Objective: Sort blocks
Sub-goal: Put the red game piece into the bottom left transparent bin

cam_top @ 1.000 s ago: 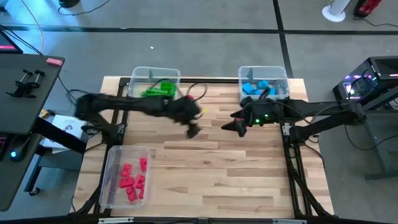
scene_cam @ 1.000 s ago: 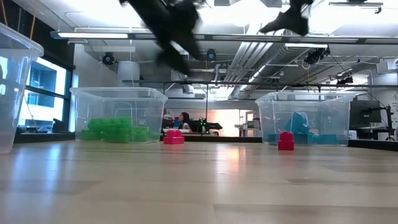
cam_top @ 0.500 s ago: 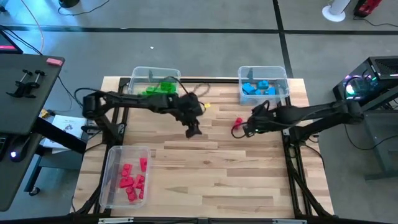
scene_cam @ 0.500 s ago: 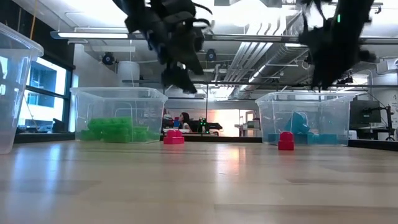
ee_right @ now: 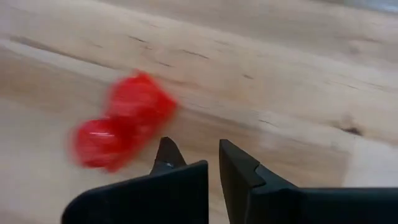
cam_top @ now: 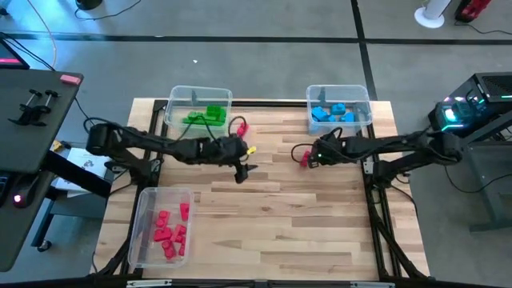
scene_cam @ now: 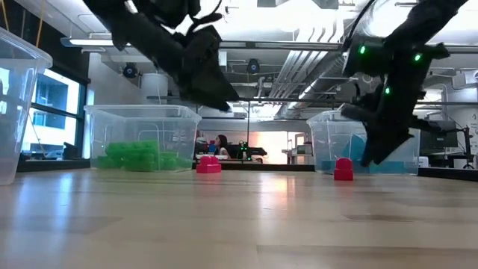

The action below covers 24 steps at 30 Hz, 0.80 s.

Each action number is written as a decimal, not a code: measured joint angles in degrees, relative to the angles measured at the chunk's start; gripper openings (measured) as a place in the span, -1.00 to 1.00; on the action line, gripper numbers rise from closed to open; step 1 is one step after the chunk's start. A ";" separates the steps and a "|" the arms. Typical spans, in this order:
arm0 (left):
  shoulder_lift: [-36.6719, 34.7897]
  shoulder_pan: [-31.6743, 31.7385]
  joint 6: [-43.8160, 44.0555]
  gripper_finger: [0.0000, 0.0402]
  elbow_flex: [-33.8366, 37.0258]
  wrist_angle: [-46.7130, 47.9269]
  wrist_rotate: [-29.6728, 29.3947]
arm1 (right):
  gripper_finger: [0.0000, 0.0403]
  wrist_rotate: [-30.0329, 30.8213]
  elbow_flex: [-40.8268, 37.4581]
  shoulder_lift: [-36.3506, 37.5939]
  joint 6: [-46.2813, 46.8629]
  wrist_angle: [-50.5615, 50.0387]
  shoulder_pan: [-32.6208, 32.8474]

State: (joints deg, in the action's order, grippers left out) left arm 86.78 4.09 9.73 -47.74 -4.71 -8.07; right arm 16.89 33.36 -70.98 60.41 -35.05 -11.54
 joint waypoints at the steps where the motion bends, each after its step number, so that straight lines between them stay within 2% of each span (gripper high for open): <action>1: 1.31 -0.49 -0.08 0.41 0.02 -1.27 -0.01 | -1.00 -0.30 0.00 -1.20 -0.51 -0.22 -0.75; 6: 6.71 -1.75 -0.90 0.41 -1.14 -8.31 -1.67 | -1.00 -0.35 -0.06 -5.71 -1.95 0.89 -2.85; 10: 10.71 -2.06 -1.00 0.41 -3.05 -12.31 -1.88 | -1.00 1.27 -0.07 -7.63 -2.43 7.34 -3.11; 17: 15.42 -2.24 -1.00 0.41 -5.40 -13.05 -1.50 | -1.00 -0.87 0.01 -12.22 -2.82 14.76 -1.74; 21: 16.11 -2.30 -0.96 0.41 -5.35 -12.65 -1.50 | -1.00 -1.28 0.33 -14.27 0.47 21.17 0.45; 24: 16.09 -2.30 -0.45 0.41 -5.34 -12.14 -1.54 | -1.00 -3.23 2.72 -15.62 1.08 22.03 2.73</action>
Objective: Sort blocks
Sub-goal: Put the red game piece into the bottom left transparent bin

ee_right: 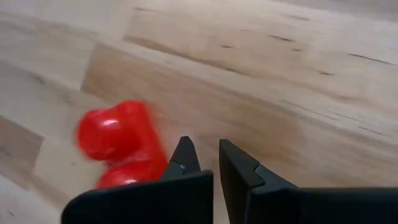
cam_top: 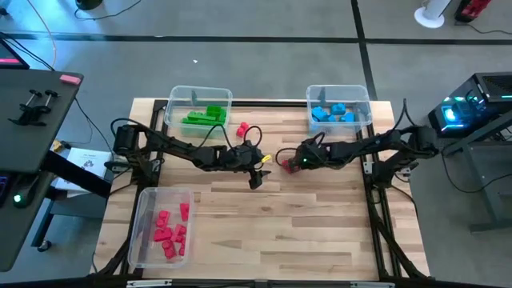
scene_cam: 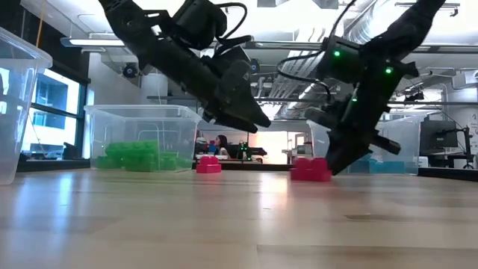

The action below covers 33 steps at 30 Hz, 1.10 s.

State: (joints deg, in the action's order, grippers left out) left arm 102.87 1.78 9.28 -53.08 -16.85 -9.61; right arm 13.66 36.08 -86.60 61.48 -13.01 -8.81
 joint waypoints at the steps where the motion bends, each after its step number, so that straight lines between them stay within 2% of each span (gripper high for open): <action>1: 0.00 0.00 0.06 0.41 0.00 0.41 0.00 | -1.00 -0.47 0.83 -0.59 -0.01 -0.36 0.71; 8: 0.00 -0.28 2.47 0.41 0.00 5.09 0.50 | -1.00 -1.04 7.28 -6.51 0.14 1.02 5.73; 14: 0.00 -0.76 -3.04 0.41 0.00 9.30 0.99 | -1.00 -3.27 14.92 -13.63 -4.13 1.58 8.82; 16: 0.00 -0.76 -5.58 0.41 0.00 10.41 3.14 | -1.00 -3.13 17.35 -14.13 -6.23 0.38 9.38; 22: -0.42 -0.76 -12.82 0.41 0.00 17.15 6.22 | -1.00 2.79 22.71 -13.05 -12.41 -5.13 9.06; 27: -2.63 -0.76 -12.68 0.41 0.02 25.44 6.29 | -1.00 2.97 23.37 -13.28 -13.98 -5.32 7.38; 33: -3.58 -0.72 -15.39 0.41 0.66 26.97 6.08 | -1.00 1.36 23.12 -16.22 -13.98 -1.70 5.20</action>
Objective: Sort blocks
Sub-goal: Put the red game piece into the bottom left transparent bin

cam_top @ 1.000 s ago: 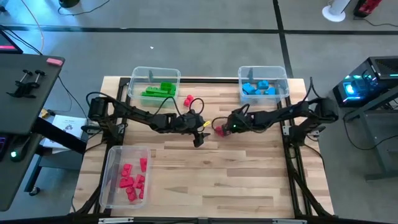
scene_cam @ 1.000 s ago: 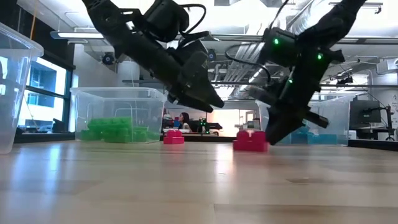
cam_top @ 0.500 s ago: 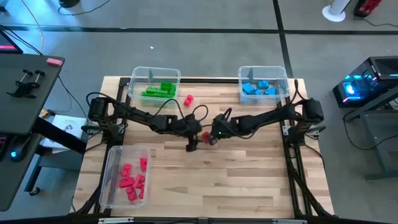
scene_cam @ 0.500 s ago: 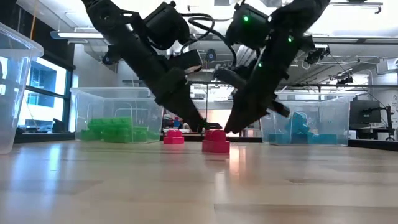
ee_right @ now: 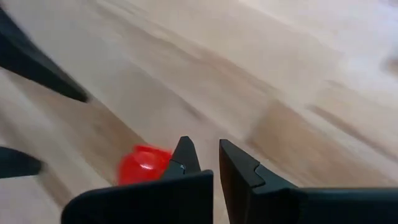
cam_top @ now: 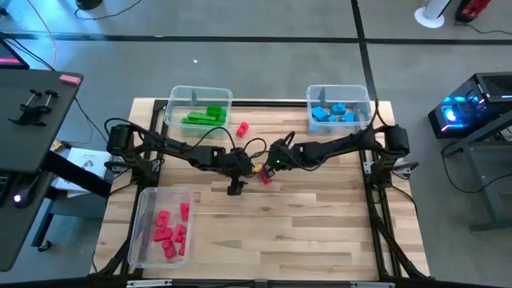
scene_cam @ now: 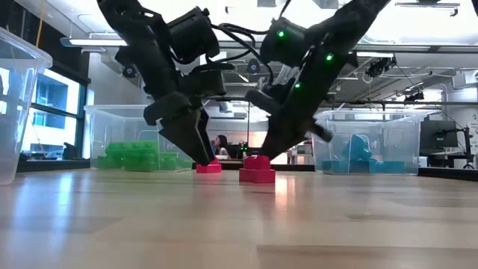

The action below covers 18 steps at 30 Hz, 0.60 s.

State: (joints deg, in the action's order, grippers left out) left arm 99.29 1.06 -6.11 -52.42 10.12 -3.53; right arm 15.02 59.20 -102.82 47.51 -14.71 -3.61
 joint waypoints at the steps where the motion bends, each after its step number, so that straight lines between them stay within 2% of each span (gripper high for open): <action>1: 0.02 0.04 -0.08 0.41 0.00 0.39 -0.03 | -1.00 -1.51 0.00 -0.61 -0.01 1.81 -0.26; 4: 0.02 0.04 -0.15 0.41 0.00 1.67 -0.03 | -1.00 -4.96 0.02 -2.77 0.01 5.99 -0.37; 11: 0.02 0.04 -0.54 0.41 0.00 2.47 -0.03 | -1.00 -5.64 0.00 -3.40 1.53 6.41 -0.01; 14: 0.02 0.04 -0.59 0.41 0.00 2.18 0.76 | -1.00 -8.49 0.00 -3.26 0.84 10.21 -0.01; 18: 0.02 -0.04 -1.04 0.41 0.00 2.24 1.99 | -1.00 -11.44 0.02 -3.37 -0.03 10.56 -0.01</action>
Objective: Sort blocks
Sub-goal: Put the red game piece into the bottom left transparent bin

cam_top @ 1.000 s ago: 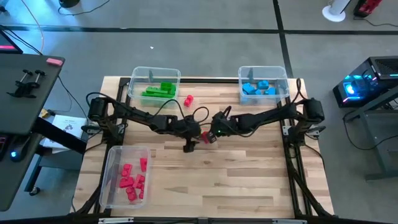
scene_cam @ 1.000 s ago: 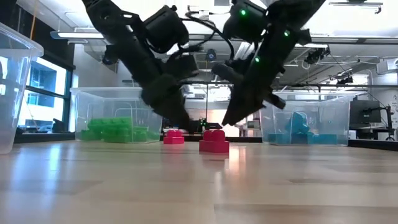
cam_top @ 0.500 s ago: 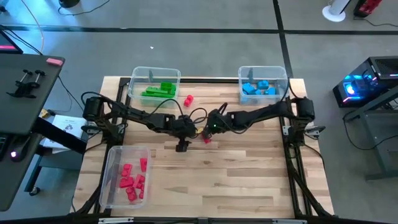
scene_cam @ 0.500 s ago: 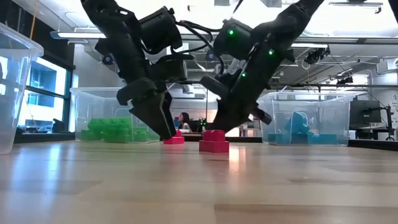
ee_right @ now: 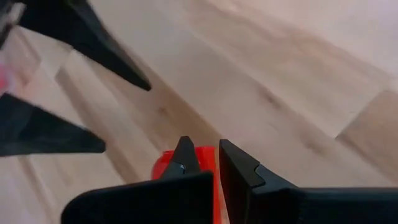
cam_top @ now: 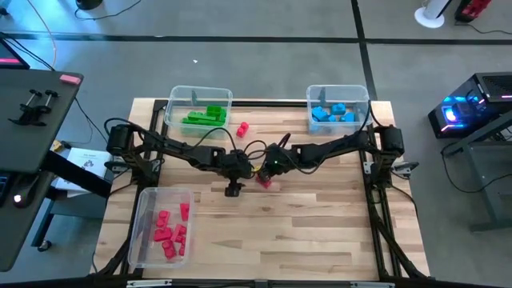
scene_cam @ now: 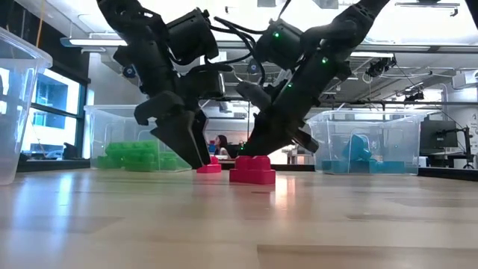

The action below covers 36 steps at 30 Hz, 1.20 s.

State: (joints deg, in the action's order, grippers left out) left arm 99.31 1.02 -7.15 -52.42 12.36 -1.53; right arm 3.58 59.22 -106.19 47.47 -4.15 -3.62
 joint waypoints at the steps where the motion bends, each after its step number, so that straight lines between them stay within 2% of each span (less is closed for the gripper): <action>1: 0.00 0.00 -0.55 0.41 0.00 0.01 0.41 | -1.00 -0.93 0.00 0.00 0.01 0.06 0.00; 11: 0.00 0.00 -3.53 0.41 0.00 -0.04 2.40 | -1.00 -10.59 -0.04 0.00 -3.09 6.96 1.46; 14: 0.00 0.00 -3.57 0.41 0.00 -0.46 2.40 | -1.00 -11.07 -0.08 1.21 -5.09 6.12 1.94; 18: 0.00 -0.09 -3.67 0.41 0.00 -4.70 2.53 | -1.00 -7.63 -0.09 8.00 -9.26 -0.57 1.77; 23: 1.20 -0.31 -7.19 0.41 -0.02 -14.26 2.99 | -1.00 -1.13 -0.07 20.81 -13.38 -15.77 0.93; 27: 3.84 0.14 -7.51 0.41 -0.11 -18.76 7.55 | -1.00 2.19 -0.04 30.88 -11.38 -25.48 0.61; 32: 7.44 0.15 -7.55 0.41 -0.11 -23.75 9.78 | -1.00 6.37 -0.04 38.92 -7.14 -27.36 1.68; 36: 10.93 0.41 -7.60 0.41 -0.21 -26.37 9.87 | -1.00 10.14 -0.04 41.19 -5.49 -26.71 3.27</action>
State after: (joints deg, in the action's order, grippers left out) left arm 110.24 1.42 -14.75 -52.63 -14.01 8.34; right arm 13.73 59.18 -65.00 41.98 -30.86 -0.35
